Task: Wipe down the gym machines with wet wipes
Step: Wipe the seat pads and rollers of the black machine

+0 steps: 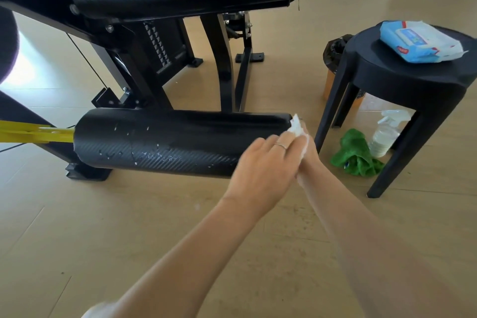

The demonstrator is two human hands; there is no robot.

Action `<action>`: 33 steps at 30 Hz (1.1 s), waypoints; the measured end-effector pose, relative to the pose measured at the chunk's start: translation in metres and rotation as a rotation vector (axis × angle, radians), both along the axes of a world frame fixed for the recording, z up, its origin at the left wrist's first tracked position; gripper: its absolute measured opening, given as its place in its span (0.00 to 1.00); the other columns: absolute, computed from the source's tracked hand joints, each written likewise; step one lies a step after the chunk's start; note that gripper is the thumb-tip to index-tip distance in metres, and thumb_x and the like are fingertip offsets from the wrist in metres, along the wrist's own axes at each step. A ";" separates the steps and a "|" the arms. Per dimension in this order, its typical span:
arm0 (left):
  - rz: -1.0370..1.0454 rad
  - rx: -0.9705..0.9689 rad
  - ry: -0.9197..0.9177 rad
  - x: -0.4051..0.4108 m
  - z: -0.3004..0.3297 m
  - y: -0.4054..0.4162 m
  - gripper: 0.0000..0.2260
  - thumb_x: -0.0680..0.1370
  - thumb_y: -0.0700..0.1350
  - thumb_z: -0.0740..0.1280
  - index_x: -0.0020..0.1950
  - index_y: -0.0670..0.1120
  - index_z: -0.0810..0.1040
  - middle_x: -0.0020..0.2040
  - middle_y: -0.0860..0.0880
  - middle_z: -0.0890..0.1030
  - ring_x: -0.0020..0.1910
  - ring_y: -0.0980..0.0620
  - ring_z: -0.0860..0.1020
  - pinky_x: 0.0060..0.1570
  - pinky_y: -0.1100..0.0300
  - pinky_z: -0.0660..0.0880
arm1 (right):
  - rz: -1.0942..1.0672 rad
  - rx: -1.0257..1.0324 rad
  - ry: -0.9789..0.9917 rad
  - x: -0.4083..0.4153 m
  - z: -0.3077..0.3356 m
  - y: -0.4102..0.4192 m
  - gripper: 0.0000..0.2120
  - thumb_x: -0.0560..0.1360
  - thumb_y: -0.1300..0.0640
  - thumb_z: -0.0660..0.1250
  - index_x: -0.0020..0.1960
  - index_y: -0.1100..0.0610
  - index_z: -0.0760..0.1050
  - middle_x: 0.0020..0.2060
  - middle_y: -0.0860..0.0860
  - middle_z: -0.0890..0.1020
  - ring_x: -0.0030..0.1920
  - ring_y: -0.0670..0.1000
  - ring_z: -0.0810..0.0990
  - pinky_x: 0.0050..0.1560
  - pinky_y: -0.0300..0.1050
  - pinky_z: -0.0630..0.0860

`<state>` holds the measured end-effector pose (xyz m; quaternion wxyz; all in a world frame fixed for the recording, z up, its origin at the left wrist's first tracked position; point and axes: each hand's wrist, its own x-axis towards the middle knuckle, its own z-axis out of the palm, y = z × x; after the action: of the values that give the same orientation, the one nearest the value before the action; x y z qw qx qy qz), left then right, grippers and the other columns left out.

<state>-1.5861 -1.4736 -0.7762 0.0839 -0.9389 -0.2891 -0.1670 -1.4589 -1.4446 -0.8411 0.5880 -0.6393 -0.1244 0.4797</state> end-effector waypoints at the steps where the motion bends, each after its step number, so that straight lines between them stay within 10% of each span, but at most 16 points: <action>1: 0.051 0.006 0.027 -0.009 -0.003 0.006 0.23 0.74 0.39 0.71 0.68 0.43 0.71 0.53 0.46 0.78 0.40 0.52 0.75 0.42 0.58 0.72 | 0.011 -0.014 0.025 -0.002 0.006 0.000 0.18 0.85 0.43 0.56 0.45 0.52 0.76 0.40 0.52 0.80 0.39 0.50 0.80 0.44 0.44 0.79; 5: 0.301 0.030 0.069 -0.077 -0.006 0.043 0.26 0.73 0.37 0.73 0.69 0.38 0.71 0.47 0.44 0.77 0.37 0.50 0.75 0.37 0.56 0.73 | -0.007 -0.026 0.042 -0.007 0.013 0.001 0.24 0.81 0.33 0.52 0.57 0.47 0.79 0.54 0.52 0.83 0.56 0.56 0.80 0.66 0.57 0.74; 9: 0.467 0.119 0.082 -0.105 -0.011 0.050 0.21 0.77 0.37 0.64 0.70 0.34 0.71 0.47 0.41 0.78 0.39 0.45 0.77 0.38 0.51 0.73 | -0.041 -0.047 -0.018 -0.010 0.016 0.001 0.25 0.82 0.34 0.50 0.56 0.48 0.79 0.53 0.53 0.83 0.55 0.57 0.80 0.67 0.59 0.74; 14: 0.150 0.190 0.118 -0.031 -0.027 0.012 0.23 0.77 0.38 0.54 0.72 0.35 0.66 0.48 0.46 0.76 0.35 0.53 0.68 0.36 0.59 0.65 | -0.112 -0.036 -0.214 -0.004 0.020 0.001 0.23 0.84 0.42 0.51 0.50 0.55 0.79 0.45 0.52 0.82 0.45 0.52 0.79 0.46 0.47 0.74; 22: 0.084 0.296 0.313 -0.077 -0.024 0.030 0.24 0.78 0.35 0.55 0.75 0.34 0.65 0.48 0.44 0.77 0.37 0.48 0.74 0.36 0.56 0.66 | -0.167 0.064 -0.162 -0.018 0.024 -0.001 0.21 0.83 0.39 0.54 0.49 0.47 0.82 0.49 0.49 0.84 0.52 0.53 0.82 0.61 0.54 0.78; 28: 0.585 0.091 0.159 -0.136 -0.012 0.063 0.23 0.77 0.34 0.61 0.72 0.33 0.66 0.47 0.39 0.77 0.38 0.43 0.77 0.38 0.50 0.74 | -0.182 0.016 -0.109 -0.024 0.033 -0.004 0.19 0.83 0.38 0.50 0.54 0.41 0.80 0.55 0.50 0.81 0.57 0.55 0.78 0.67 0.61 0.73; 33: 0.228 0.188 0.090 -0.067 -0.016 0.035 0.27 0.78 0.40 0.55 0.77 0.38 0.61 0.46 0.47 0.75 0.37 0.52 0.70 0.37 0.59 0.67 | -0.187 -0.112 0.056 -0.019 0.047 0.003 0.21 0.83 0.38 0.49 0.56 0.50 0.74 0.57 0.53 0.79 0.58 0.59 0.78 0.65 0.56 0.74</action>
<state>-1.6530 -1.4390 -0.7927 0.2028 -0.8944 -0.3729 -0.1407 -1.4782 -1.4418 -0.7945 0.5969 -0.6663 -0.0208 0.4464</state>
